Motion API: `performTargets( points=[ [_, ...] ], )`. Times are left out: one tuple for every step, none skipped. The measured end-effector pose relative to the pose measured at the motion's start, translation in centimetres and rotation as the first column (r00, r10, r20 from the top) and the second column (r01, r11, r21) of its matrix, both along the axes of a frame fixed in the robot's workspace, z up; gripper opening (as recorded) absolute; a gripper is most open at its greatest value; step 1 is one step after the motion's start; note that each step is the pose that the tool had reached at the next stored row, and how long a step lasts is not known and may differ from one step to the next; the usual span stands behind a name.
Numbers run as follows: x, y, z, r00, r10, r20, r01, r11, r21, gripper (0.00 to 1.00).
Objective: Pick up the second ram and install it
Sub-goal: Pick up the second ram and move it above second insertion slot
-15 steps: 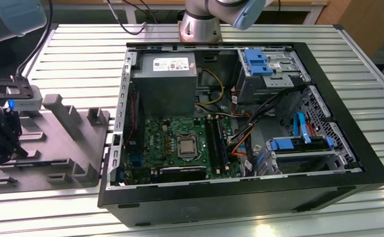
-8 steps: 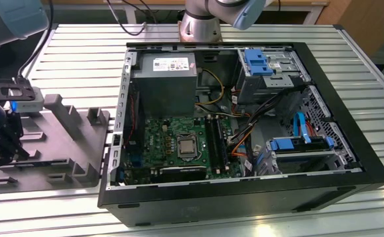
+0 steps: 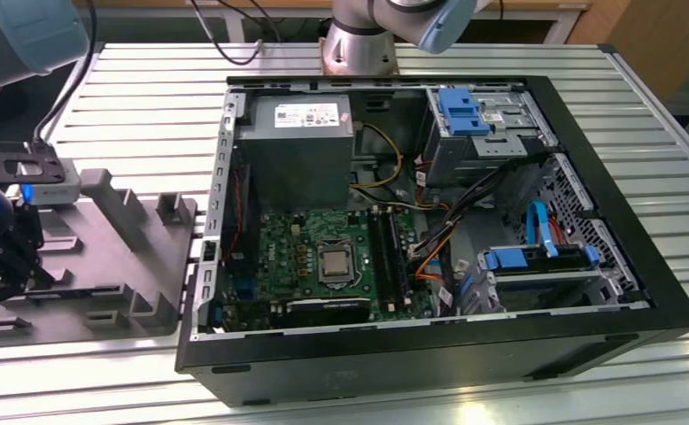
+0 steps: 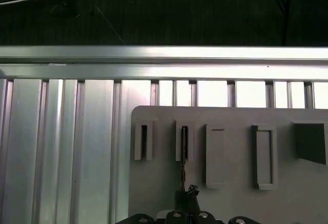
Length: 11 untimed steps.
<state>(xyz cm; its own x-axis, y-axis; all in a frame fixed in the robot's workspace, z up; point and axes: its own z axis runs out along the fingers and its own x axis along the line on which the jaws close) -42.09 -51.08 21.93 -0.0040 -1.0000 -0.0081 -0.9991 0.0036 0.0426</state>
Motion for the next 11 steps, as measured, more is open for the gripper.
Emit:
performTargets(
  points=[
    [0.00, -0.01, -0.05, 1.0000, 0.001, 0.0000, -0.001, 1.0000, 0.0000, 0.11],
    [0.00, -0.01, -0.09, 1.0000, 0.001, 0.0000, -0.001, 1.0000, 0.0000, 0.11],
    [0.00, -0.02, -0.13, 1.0000, 0.002, -0.0001, -0.002, 1.0000, -0.0001, 0.11],
    [0.00, -0.03, -0.17, 1.0000, 0.003, -0.0001, -0.003, 1.0000, -0.0001, 0.11],
    [0.00, -0.03, -0.21, 1.0000, 0.003, 0.0000, -0.003, 1.0000, -0.0001, 0.11],
    [0.00, -0.04, -0.26, 1.0000, 0.003, 0.0000, -0.003, 1.0000, 0.0000, 0.11],
    [0.00, -0.05, -0.30, 1.0000, 0.004, 0.0000, -0.004, 1.0000, 0.0000, 0.11],
    [0.00, -0.05, -0.34, 1.0000, 0.004, 0.0000, -0.004, 1.0000, 0.0000, 0.11],
    [0.00, -0.06, -0.39, 1.0000, 0.004, 0.0001, -0.004, 1.0000, 0.0000, 0.11],
    [0.00, -0.06, -0.42, 1.0000, 0.004, -0.0001, -0.004, 1.0000, 0.0000, 0.11],
    [0.00, -0.06, -0.46, 1.0000, 0.005, -0.0001, -0.005, 1.0000, -0.0001, 0.11]
  ],
)
